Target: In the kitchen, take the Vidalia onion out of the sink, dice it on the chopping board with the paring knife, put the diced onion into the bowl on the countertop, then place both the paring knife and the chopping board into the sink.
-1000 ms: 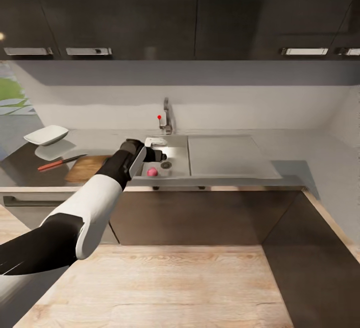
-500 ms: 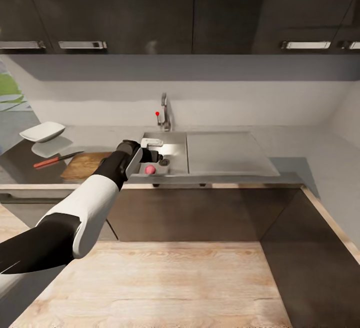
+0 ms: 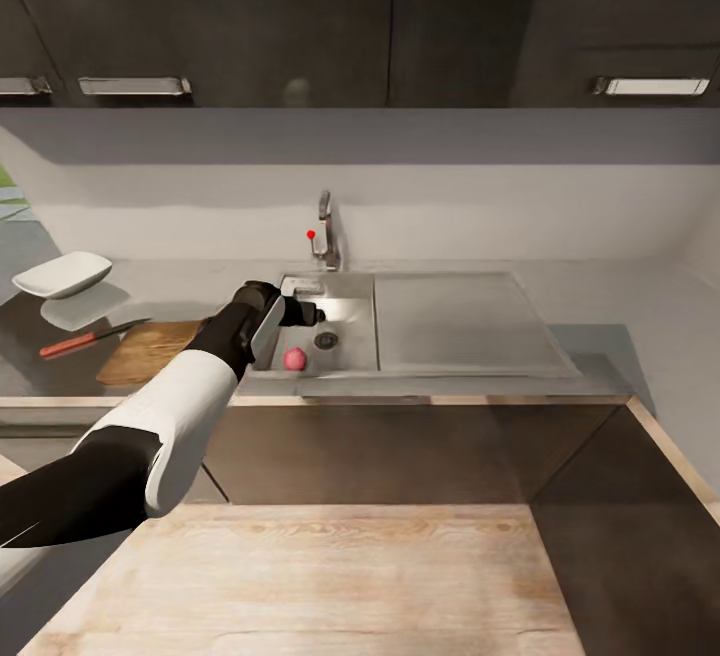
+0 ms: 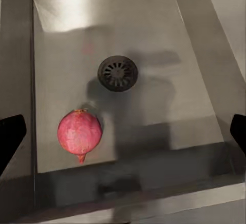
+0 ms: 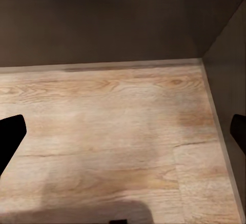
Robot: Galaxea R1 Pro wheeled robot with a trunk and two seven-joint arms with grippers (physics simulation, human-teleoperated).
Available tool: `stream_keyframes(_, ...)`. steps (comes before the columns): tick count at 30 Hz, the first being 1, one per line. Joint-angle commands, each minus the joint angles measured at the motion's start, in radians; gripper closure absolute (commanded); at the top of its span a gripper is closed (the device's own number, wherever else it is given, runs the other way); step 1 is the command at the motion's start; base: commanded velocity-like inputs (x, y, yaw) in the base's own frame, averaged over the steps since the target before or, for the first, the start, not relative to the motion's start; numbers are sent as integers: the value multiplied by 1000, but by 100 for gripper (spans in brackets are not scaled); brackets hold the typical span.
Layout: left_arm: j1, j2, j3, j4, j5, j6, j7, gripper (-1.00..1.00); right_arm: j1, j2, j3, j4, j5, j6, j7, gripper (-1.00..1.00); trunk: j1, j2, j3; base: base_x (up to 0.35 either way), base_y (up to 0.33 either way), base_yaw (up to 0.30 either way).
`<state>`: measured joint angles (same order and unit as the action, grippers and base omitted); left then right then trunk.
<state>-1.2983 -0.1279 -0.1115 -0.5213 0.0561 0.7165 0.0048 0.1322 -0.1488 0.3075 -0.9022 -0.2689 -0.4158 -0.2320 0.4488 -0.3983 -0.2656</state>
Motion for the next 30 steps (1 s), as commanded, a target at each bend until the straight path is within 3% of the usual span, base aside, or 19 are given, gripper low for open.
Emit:
stream_keyframes(1, 1, 1, -4, 0, 5, 5, 1, -100, 0, -2, 5, -1, -7, -3, -6, -100, 1, -2, -2, 344, 0, 0)
stream_keyframes(11, 34, 0, -5, 4, 4, 5, 10, -100, 0, -2, 5, -2, -9, -4, -7, -100, 1, -2, -2, 169, 0, 0)
stream_keyframes(20, 42, -11, -2, 28, 12, 10, 149, -100, 0, -2, 4, -4, -10, -4, -9, -100, 1, -2, -2, 4, 0, 0)
stream_keyframes(30, 42, -15, -2, 45, 19, 12, 161, -100, 0, -2, 4, -4, -10, -4, -9, -100, 1, -2, -2, 0, 0, 0)
